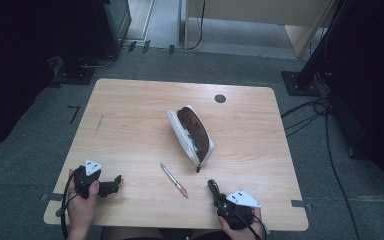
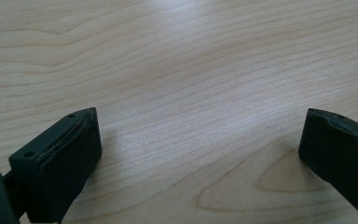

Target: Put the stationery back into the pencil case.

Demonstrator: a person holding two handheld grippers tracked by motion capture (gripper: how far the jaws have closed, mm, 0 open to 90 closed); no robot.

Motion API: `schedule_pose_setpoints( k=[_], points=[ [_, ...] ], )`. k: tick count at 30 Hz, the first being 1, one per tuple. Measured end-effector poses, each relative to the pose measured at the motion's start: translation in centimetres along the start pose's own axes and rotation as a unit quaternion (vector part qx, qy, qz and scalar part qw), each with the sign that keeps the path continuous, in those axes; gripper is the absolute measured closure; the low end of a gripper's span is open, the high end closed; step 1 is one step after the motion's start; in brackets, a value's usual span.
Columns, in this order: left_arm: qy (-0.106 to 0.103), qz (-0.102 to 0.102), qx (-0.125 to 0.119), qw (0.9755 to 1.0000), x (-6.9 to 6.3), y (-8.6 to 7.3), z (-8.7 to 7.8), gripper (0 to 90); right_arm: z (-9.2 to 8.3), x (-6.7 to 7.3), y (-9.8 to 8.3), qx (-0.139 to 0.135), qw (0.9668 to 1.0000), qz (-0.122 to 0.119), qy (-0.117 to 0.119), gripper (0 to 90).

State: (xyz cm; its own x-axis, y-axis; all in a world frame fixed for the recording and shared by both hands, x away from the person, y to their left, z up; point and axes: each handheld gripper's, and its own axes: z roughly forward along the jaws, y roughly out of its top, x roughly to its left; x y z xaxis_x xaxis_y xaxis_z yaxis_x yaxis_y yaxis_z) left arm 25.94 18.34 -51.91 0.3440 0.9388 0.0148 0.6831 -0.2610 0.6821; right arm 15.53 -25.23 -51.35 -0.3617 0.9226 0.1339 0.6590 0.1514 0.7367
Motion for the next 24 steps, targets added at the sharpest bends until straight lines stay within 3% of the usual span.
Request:
schedule_pose_setpoints(
  k=[10, 24],
  points=[
    [0.000, -0.001, -0.001, 1.0000, 0.0, 0.0, 0.0, 0.0, -1.0, -0.6, -1.6, -0.007, 0.9999, 0.005, -0.012, 70.1],
    [0.000, 0.000, 0.000, 1.0000, 0.0, 0.0, 0.0, 0.0, -0.3, -0.5, -1.5, -0.023, 0.9997, 0.001, -0.004, 78.9]
  ],
)
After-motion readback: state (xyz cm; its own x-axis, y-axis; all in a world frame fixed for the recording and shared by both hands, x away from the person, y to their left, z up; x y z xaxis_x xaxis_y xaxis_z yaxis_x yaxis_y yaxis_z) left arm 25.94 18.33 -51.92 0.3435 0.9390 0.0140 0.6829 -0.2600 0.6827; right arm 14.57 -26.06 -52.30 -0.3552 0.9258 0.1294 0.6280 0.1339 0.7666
